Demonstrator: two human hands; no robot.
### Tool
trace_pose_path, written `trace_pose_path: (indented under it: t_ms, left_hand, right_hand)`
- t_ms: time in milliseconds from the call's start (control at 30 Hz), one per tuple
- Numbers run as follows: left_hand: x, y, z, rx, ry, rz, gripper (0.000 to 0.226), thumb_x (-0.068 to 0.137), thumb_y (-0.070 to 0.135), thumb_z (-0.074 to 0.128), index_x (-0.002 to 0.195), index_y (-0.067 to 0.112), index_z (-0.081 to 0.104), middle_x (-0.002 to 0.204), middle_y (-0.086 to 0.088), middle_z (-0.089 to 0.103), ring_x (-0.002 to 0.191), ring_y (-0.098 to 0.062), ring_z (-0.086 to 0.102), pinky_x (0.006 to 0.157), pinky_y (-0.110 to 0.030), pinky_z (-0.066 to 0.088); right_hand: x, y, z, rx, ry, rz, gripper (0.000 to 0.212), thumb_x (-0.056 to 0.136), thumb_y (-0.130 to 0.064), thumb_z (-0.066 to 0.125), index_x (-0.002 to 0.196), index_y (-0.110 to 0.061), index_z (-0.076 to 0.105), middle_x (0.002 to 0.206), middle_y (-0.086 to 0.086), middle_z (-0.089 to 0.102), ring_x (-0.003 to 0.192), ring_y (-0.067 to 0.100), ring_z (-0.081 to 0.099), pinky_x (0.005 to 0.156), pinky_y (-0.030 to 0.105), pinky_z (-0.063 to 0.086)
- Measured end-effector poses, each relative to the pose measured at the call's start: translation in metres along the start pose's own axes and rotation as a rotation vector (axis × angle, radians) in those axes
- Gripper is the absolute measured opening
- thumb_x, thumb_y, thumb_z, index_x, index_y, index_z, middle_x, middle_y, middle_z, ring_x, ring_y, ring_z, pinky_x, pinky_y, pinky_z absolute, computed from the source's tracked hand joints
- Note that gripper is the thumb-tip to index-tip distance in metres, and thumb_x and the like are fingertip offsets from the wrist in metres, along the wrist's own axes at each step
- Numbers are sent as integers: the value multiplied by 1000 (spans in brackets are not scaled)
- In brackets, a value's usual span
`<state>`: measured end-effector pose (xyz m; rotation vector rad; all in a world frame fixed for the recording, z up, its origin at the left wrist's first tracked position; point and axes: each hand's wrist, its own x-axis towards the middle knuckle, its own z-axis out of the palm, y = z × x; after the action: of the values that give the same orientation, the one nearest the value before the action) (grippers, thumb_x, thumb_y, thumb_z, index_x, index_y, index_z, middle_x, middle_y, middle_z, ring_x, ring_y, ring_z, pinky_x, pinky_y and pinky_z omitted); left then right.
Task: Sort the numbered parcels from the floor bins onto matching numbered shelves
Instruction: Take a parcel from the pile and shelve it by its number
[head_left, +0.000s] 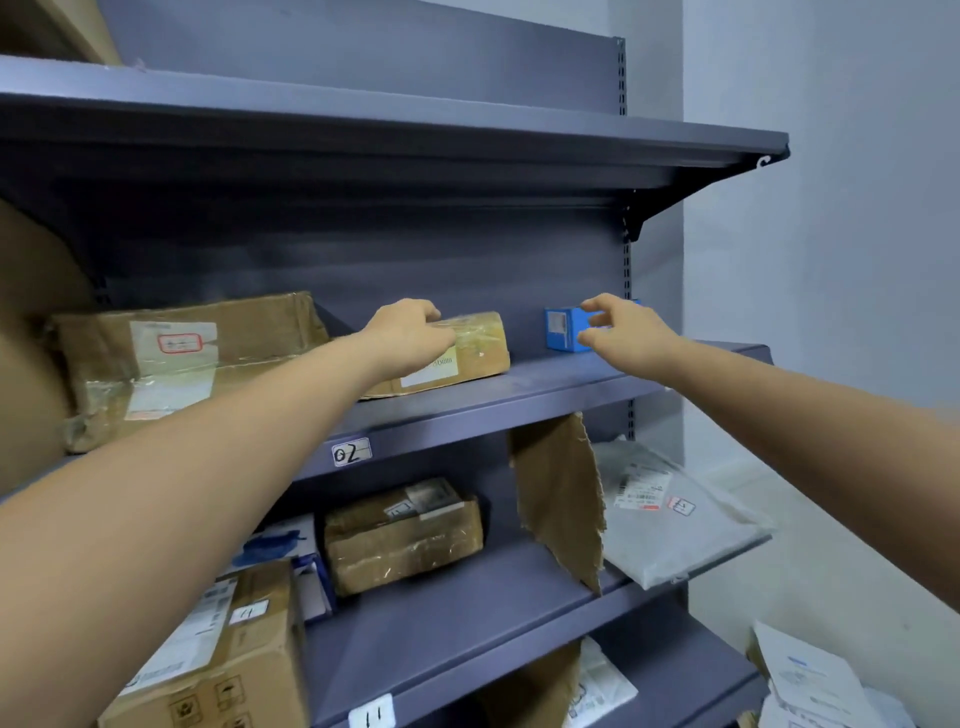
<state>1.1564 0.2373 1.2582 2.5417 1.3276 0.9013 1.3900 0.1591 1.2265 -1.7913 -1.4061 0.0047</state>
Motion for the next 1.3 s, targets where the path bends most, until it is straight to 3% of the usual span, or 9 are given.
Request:
trace_pose_path:
  t_ms: [67, 200, 300, 567, 767, 933, 1067, 1300]
  left_hand:
    - [0, 18, 9, -4, -9, 42, 47, 95, 28, 50, 140, 15, 47, 143, -4, 49, 130, -24, 45, 93, -25, 33]
    - [-2, 66, 35, -36, -50, 129, 43, 95, 30, 52, 135, 15, 52, 137, -4, 53, 124, -23, 49, 93, -29, 37]
    - [-4, 106, 62, -29, -76, 195, 42, 95, 32, 52, 134, 15, 53, 136, -4, 55, 121, -24, 51, 92, -29, 39]
    - [-37, 236, 178, -43, -326, 395, 51, 96, 33, 52, 143, 16, 42, 145, -4, 47, 130, -24, 46, 104, -32, 35]
    - [-67, 320, 276, -69, -517, 451, 61, 95, 39, 53, 149, 19, 34, 151, -2, 39, 136, -23, 40, 107, -33, 31]
    - [-99, 374, 354, -48, -707, 517, 74, 92, 45, 57, 153, 19, 23, 158, -1, 28, 142, -22, 31, 111, -31, 27]
    - [-121, 399, 420, -54, -901, 553, 81, 92, 46, 58, 155, 17, 15, 161, -1, 16, 146, -21, 22, 114, -32, 22]
    - [-130, 420, 540, -49, -1110, 592, 84, 92, 46, 59, 155, 15, 15, 161, -6, 17, 147, -23, 21, 116, -36, 22]
  right_hand:
    - [-14, 11, -15, -34, 1, -3, 51, 97, -22, 51, 146, -20, 37, 147, 7, 44, 104, 18, 50, 84, 26, 38]
    - [-44, 42, -51, -96, 17, 20, 53, 94, -26, 55, 145, -22, 40, 144, 6, 48, 122, 22, 52, 96, 30, 42]
    - [-68, 68, -81, -164, 6, 49, 54, 93, -21, 56, 145, -21, 40, 144, 6, 48, 124, 22, 52, 94, 25, 40]
    - [-147, 177, -175, -373, -51, 194, 57, 94, -26, 56, 147, -25, 35, 147, 3, 45, 127, 23, 50, 103, 33, 40]
    - [-210, 268, -227, -495, -144, 299, 58, 96, -27, 53, 149, -26, 29, 151, 1, 39, 134, 20, 42, 100, 28, 34]
    - [-261, 338, -241, -548, -256, 382, 65, 95, -30, 57, 151, -21, 26, 154, 1, 34, 139, 22, 36, 110, 33, 32]
    - [-295, 393, -238, -516, -340, 471, 71, 94, -34, 59, 153, -19, 23, 156, 4, 30, 141, 21, 31, 110, 29, 26]
    - [-326, 496, -218, -435, -407, 682, 71, 94, -34, 59, 153, -17, 22, 155, 11, 31, 140, 28, 33, 113, 36, 30]
